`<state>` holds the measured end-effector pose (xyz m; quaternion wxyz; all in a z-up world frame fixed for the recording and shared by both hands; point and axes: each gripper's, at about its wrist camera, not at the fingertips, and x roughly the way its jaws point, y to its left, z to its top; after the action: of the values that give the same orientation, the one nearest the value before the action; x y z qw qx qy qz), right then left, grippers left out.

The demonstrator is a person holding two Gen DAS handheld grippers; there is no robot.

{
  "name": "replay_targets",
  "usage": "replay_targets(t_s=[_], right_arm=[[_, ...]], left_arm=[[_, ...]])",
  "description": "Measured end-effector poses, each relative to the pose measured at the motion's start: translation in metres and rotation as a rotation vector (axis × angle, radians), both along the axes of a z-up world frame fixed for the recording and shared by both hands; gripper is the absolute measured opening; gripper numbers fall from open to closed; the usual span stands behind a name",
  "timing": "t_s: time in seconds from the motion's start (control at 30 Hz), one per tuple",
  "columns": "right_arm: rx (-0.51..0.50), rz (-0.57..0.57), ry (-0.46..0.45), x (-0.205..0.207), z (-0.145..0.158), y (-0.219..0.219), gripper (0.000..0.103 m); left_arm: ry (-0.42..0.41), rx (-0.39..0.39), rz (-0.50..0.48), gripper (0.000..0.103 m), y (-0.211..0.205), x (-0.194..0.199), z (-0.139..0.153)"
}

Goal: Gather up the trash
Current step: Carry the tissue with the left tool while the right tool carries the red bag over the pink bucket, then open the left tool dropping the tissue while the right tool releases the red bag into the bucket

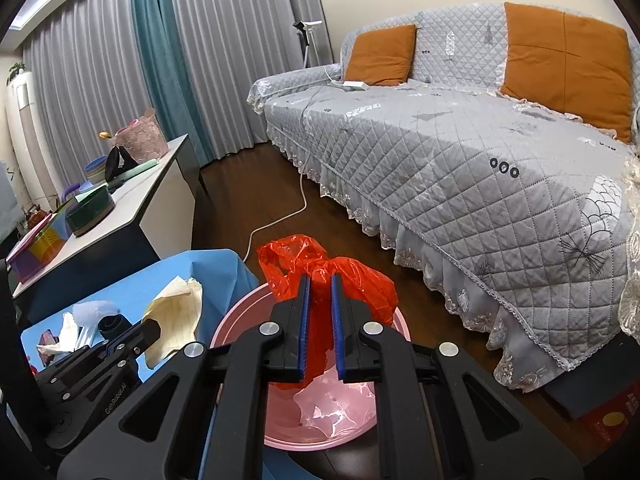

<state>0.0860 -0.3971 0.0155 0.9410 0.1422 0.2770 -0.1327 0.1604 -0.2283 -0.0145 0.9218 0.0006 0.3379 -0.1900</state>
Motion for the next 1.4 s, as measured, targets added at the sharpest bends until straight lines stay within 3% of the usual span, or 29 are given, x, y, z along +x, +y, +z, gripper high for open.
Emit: replay_targets(t_s=[0.6, 0.67, 0.7, 0.73, 0.77, 0.8, 1.4], right_arm=[[0.0, 0.008, 0.017, 0.007, -0.006, 0.004, 0.012], [-0.004, -0.002, 0.026, 0.008, -0.008, 0.004, 0.016], [-0.005, -0.005, 0.032, 0.008, -0.008, 0.004, 0.026], [0.0, -0.007, 0.046, 0.01, -0.01, 0.003, 0.045], [0.002, -0.008, 0.049, 0.01, -0.011, 0.003, 0.051], [0.0, -0.015, 0.049, 0.01, -0.012, 0.003, 0.054], [-0.029, 0.001, -0.005, 0.001, 0.01, 0.029, 0.054]], left_arm=[[0.022, -0.007, -0.008, 0.002, -0.001, 0.006, -0.005], [0.027, -0.006, -0.011, 0.003, -0.001, 0.008, -0.006], [0.027, -0.006, -0.005, 0.005, 0.0, 0.008, -0.006], [0.03, -0.009, 0.001, 0.018, 0.001, 0.008, -0.005], [0.031, -0.013, 0.006, 0.031, 0.002, 0.008, -0.005], [0.029, -0.017, 0.013, 0.034, 0.005, 0.007, -0.004], [-0.026, -0.038, 0.104, 0.035, 0.071, -0.026, 0.027]])
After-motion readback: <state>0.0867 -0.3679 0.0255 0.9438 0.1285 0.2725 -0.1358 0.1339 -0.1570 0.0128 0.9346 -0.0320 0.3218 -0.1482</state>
